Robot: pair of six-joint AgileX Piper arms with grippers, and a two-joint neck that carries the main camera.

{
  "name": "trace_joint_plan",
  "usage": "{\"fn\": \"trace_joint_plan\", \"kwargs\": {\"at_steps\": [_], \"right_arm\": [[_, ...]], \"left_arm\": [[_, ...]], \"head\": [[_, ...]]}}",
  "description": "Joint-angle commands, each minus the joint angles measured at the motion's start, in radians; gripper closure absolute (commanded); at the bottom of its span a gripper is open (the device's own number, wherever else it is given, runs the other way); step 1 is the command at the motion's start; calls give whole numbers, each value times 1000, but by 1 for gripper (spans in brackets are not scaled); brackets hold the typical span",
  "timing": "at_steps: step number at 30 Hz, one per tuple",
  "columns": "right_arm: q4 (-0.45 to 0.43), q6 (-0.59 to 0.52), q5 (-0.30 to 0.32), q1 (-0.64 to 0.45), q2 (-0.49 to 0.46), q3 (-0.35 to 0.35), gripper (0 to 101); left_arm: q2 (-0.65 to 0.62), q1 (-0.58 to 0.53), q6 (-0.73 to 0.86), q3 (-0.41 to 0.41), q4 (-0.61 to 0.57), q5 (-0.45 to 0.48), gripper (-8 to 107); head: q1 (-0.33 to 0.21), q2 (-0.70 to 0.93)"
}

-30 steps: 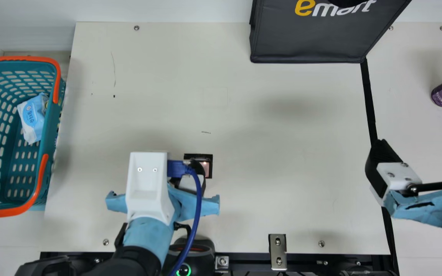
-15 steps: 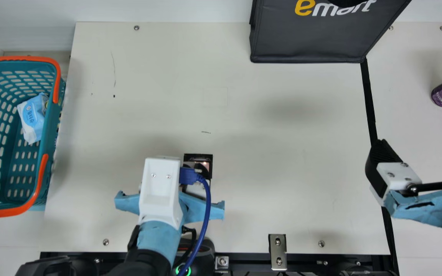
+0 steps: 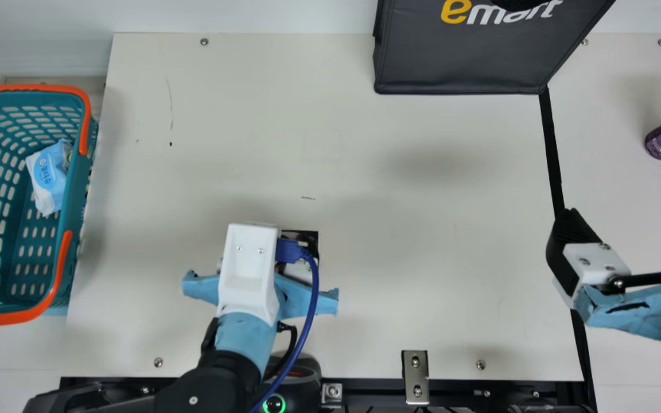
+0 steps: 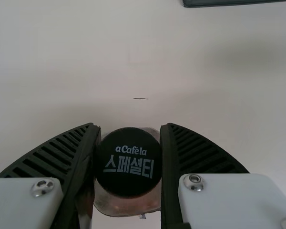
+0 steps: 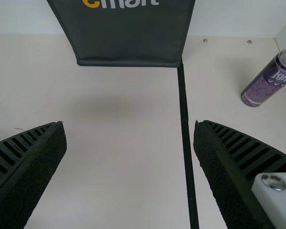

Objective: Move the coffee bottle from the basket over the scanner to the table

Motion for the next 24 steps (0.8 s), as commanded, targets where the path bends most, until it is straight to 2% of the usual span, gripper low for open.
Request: {"fn": "trace_joint_plan", "kwargs": {"at_steps": [1,12,18,24], "right_arm": [[0,0,0,0,0,0,6],[0,0,-1,0,0,0,6],[0,0,-1,0,0,0,6],[0,0,-1,0,0,0,6]], "left_arm": [[3,3,-1,3,2,-7,67],[5,25,5,6,1,-28,30],[-46,39,34,-12,-26,-24,10],[-151,65,125,-38,-94,-14,9]], "head": [[-29,0],[-29,0],[-29,0],[-29,0]]}}
